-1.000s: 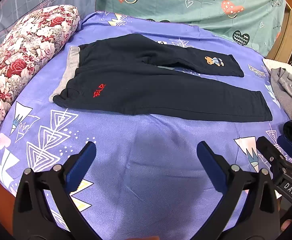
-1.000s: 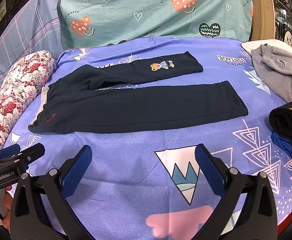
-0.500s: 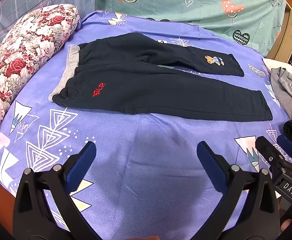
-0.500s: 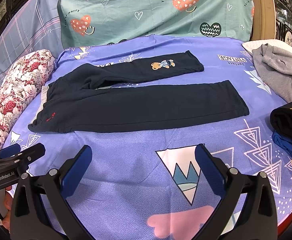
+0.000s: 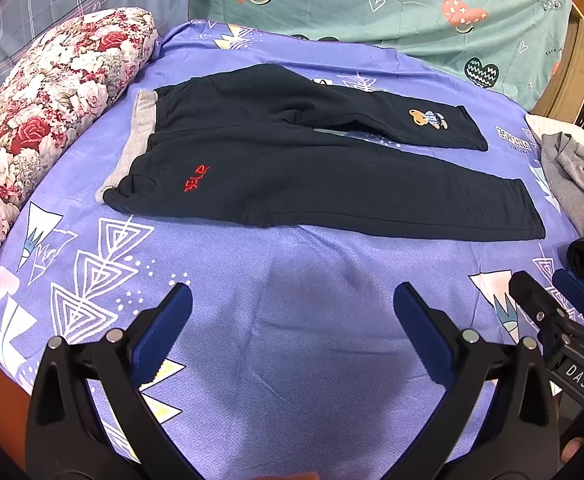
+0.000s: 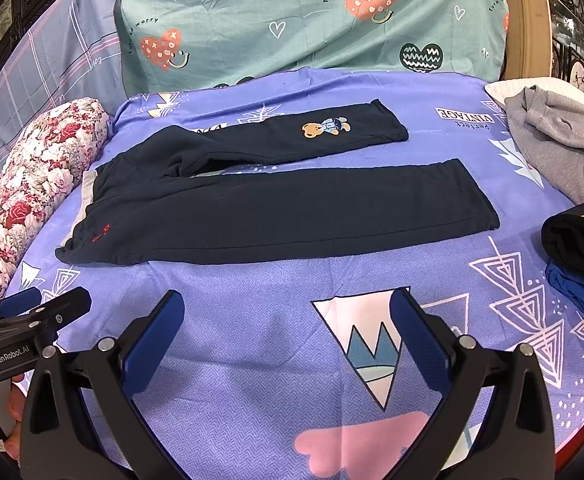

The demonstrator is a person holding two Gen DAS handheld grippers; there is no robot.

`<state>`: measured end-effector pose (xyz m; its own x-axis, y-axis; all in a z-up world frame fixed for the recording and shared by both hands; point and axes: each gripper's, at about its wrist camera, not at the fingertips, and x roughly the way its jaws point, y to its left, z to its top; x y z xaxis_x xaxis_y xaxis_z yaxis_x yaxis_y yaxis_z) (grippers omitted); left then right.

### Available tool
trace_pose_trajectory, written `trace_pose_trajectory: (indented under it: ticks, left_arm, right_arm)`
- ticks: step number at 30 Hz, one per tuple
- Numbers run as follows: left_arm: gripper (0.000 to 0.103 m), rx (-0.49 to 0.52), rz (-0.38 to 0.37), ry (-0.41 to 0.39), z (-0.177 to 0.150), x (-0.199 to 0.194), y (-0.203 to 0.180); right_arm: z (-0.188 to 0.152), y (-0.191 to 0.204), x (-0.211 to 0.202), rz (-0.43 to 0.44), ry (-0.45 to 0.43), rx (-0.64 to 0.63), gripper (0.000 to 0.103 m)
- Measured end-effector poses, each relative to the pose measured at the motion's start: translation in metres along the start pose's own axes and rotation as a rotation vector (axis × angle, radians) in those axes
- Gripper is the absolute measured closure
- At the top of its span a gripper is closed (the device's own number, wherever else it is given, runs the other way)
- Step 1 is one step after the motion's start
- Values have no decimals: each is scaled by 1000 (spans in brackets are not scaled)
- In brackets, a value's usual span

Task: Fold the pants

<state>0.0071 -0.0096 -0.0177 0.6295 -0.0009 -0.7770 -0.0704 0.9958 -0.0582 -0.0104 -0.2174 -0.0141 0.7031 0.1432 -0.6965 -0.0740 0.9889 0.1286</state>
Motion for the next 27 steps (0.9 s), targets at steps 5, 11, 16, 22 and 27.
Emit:
trace_pose_trajectory:
  ticks: [5, 11, 16, 22, 27]
  left_arm:
    - [2, 3, 1, 4, 0, 1, 0]
    - [2, -1, -8, 3, 1, 3, 2]
    - [2, -13, -99, 55, 2, 14, 17]
    - [2, -138, -71, 119, 4, 39, 75]
    - [2, -322, -66, 147, 11, 56, 135]
  right_arm:
    - [0, 1, 1, -1, 2, -2, 1]
    - [1, 0, 2, -2, 10, -4, 1]
    - [3, -3, 3, -11, 10, -9, 1]
    - [8, -28, 8, -64, 8, 30, 1]
    - [10, -55, 21, -116, 35, 92, 1]
